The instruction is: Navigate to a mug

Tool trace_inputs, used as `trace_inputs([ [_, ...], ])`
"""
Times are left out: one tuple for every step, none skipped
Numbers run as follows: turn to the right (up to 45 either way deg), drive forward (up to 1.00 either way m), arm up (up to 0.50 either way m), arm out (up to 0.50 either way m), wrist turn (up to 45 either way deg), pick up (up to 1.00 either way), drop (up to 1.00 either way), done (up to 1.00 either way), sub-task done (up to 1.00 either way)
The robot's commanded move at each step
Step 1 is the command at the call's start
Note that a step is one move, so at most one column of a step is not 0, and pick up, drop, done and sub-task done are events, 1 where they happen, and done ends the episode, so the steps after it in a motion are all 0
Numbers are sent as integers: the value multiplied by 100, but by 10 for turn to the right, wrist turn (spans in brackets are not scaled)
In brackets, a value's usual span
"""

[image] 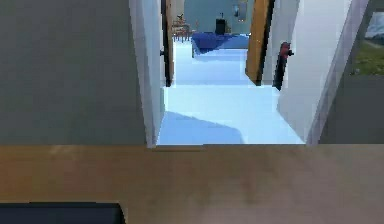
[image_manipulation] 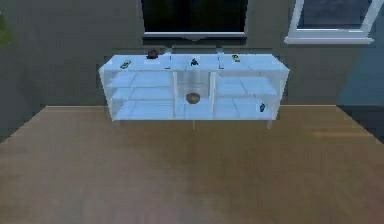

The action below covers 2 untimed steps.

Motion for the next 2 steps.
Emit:
trace_inputs([
  [450, 0, 0, 0, 0, 0, 0, 0, 0],
  [420, 0, 0, 0, 0, 0, 0, 0, 0],
])
